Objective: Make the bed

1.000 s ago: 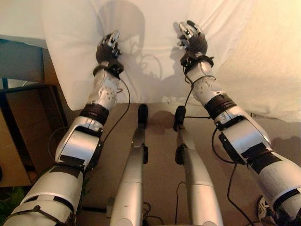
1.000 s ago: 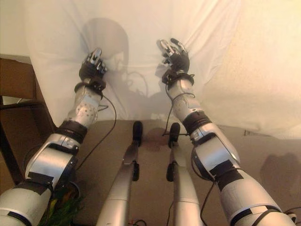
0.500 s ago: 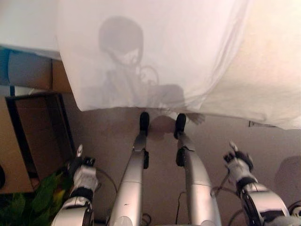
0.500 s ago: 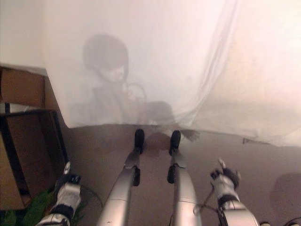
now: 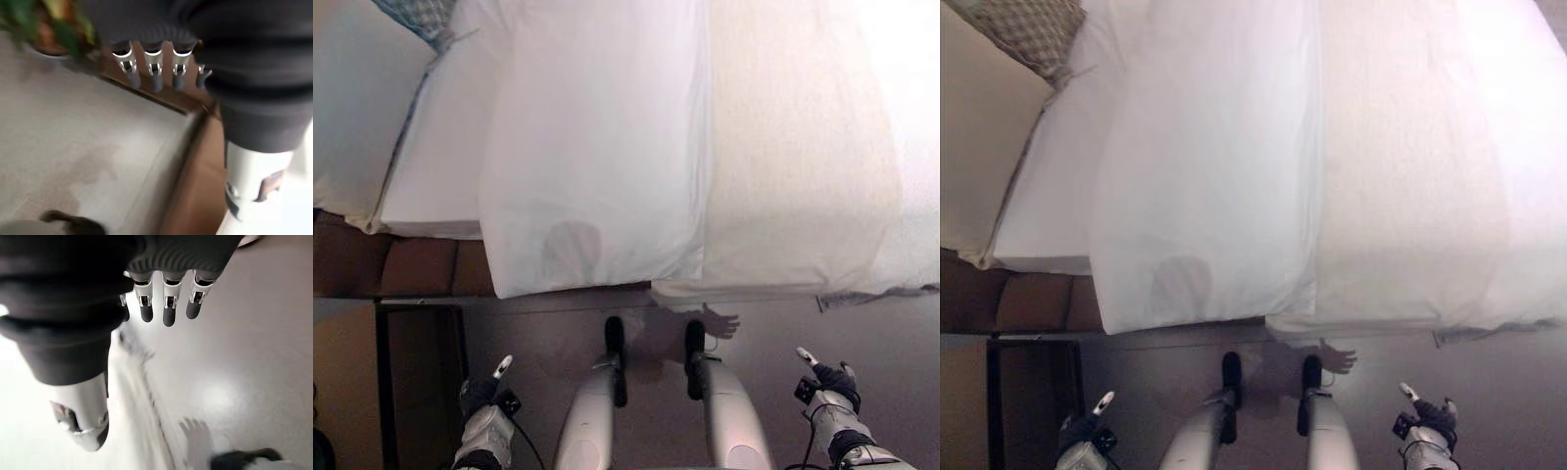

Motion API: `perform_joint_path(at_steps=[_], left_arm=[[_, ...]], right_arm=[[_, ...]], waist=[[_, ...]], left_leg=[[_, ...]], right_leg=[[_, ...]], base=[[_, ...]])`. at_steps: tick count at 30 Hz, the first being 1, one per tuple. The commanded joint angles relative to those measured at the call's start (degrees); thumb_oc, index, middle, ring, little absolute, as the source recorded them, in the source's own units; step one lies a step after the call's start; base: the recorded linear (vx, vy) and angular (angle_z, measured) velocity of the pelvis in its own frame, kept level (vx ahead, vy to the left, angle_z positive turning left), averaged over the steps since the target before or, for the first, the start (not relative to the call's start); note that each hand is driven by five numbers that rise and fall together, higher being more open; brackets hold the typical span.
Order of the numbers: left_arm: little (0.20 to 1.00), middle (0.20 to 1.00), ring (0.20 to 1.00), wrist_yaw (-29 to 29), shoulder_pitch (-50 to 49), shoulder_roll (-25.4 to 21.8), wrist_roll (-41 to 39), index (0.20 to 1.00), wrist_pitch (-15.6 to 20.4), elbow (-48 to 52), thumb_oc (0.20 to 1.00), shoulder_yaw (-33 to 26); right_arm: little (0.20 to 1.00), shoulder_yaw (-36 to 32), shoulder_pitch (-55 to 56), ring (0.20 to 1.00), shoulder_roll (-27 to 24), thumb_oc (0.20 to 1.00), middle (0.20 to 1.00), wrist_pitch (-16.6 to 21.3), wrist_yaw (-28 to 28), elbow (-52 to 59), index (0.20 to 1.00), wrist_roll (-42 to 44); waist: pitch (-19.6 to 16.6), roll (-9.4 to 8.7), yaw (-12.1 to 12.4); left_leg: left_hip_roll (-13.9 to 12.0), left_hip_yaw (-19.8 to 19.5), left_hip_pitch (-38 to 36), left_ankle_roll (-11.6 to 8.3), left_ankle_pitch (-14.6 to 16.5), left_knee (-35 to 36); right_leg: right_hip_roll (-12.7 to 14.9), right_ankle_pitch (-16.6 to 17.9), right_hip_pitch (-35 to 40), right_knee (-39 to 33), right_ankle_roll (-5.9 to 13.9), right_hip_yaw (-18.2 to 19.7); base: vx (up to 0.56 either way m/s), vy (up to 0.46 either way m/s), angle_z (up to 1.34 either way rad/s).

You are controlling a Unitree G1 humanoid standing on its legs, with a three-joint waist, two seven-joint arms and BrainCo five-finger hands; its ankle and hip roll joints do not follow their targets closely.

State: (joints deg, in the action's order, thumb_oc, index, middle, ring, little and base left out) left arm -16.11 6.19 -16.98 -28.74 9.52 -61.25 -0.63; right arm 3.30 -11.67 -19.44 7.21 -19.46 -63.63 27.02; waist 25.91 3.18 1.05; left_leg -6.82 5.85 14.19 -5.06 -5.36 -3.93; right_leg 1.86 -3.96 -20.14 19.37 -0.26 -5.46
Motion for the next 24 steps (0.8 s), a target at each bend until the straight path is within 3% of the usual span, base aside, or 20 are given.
perform_joint_path(at_steps=[1,3,5,7,8,9,11,14,24], left_arm=[[1.000,1.000,1.000,3.11,-0.80,-1.24,9.37,1.000,-0.64,-1.12,1.000,2.39],[1.000,1.000,1.000,5.66,-0.99,-0.06,13.82,1.000,-1.43,-2.26,1.000,4.70],[1.000,1.000,1.000,6.58,-0.60,1.78,14.06,1.000,-2.42,-4.19,1.000,4.97],[1.000,1.000,1.000,7.33,-0.33,2.88,16.38,1.000,-2.69,-4.64,1.000,6.47],[1.000,1.000,1.000,7.33,-0.33,2.88,16.38,1.000,-2.69,-4.64,1.000,6.47],[1.000,1.000,1.000,8.30,-0.99,4.01,16.76,1.000,-3.56,-4.87,1.000,7.15],[1.000,1.000,1.000,8.30,-1.01,4.01,16.76,1.000,-3.57,-4.86,1.000,7.16],[1.000,1.000,1.000,10.45,-2.17,3.25,21.63,1.000,-4.44,-7.55,1.000,9.05],[1.000,1.000,1.000,10.34,-3.96,2.61,25.96,1.000,-6.00,-11.18,1.000,8.67]], right_arm=[[1.000,2.09,2.35,1.000,-3.81,1.000,1.000,-1.54,4.23,1.82,1.000,-7.67],[1.000,4.94,3.56,1.000,-4.68,1.000,1.000,-2.72,6.60,1.96,1.000,-13.49],[1.000,6.05,3.49,1.000,-3.99,1.000,1.000,-3.70,7.47,0.01,1.000,-15.49],[1.000,6.93,3.63,1.000,-3.29,1.000,1.000,-4.33,8.03,-1.91,1.000,-17.24],[1.000,6.93,3.63,1.000,-3.29,1.000,1.000,-4.33,8.03,-1.91,1.000,-17.24],[1.000,8.38,3.76,1.000,-2.73,1.000,1.000,-5.67,8.56,-4.85,1.000,-20.71],[1.000,8.38,3.78,1.000,-2.73,1.000,1.000,-5.66,8.56,-4.85,1.000,-20.72],[1.000,10.73,4.70,1.000,-2.27,1.000,1.000,-6.85,9.93,-6.78,1.000,-25.91],[1.000,10.33,6.64,1.000,0.29,1.000,1.000,-7.72,11.67,-8.23,1.000,-25.57]], waist=[[-2.90,-0.05,0.14],[-5.79,-0.69,-0.56],[-7.66,-1.43,-0.66],[-9.54,-1.94,-0.73],[-9.56,-1.94,-0.73],[-12.49,-1.96,-0.11],[-12.45,-1.96,-0.13],[-15.59,-2.92,-0.23],[-18.62,-4.08,0.16]], left_leg=[[1.65,-3.85,-2.24,-0.20,-4.30,3.86],[2.47,0.54,-4.21,-0.29,-2.62,1.63],[4.41,2.48,-6.07,0.44,0.50,-0.92],[6.77,2.06,-7.55,1.29,3.01,-2.24],[6.77,2.07,-7.53,1.29,3.01,-2.24],[9.06,-1.12,-10.23,2.38,3.80,-0.53],[9.07,-1.14,-10.34,2.38,3.77,-0.44],[8.57,-1.31,-14.24,3.10,3.41,3.65],[8.99,-1.49,-18.88,3.75,3.19,8.81]], right_leg=[[2.04,1.42,9.51,-10.22,5.89,1.01],[2.66,2.87,12.46,-13.48,5.95,-1.56],[2.78,3.59,13.83,-14.57,5.84,-2.15],[2.02,3.91,14.95,-15.34,5.64,-2.00],[2.02,3.91,14.93,-15.34,5.64,-2.00],[0.15,4.20,17.02,-16.55,5.60,-1.64],[0.15,4.20,17.11,-16.58,5.60,-1.66],[-1.09,4.41,20.27,-18.74,5.50,-1.43],[-1.65,5.81,24.29,-22.87,5.92,-1.51]], base=[[-0.02,-0.298,-0.11],[-0.04,-0.306,-0.01],[-0.02,-0.227,0.15],[0.01,-0.156,0.30],[0.10,-0.166,0.26],[0.09,-0.111,0.07],[0.08,-0.075,-0.01],[0.11,-0.029,0.03],[0.04,0.044,-0.01]])
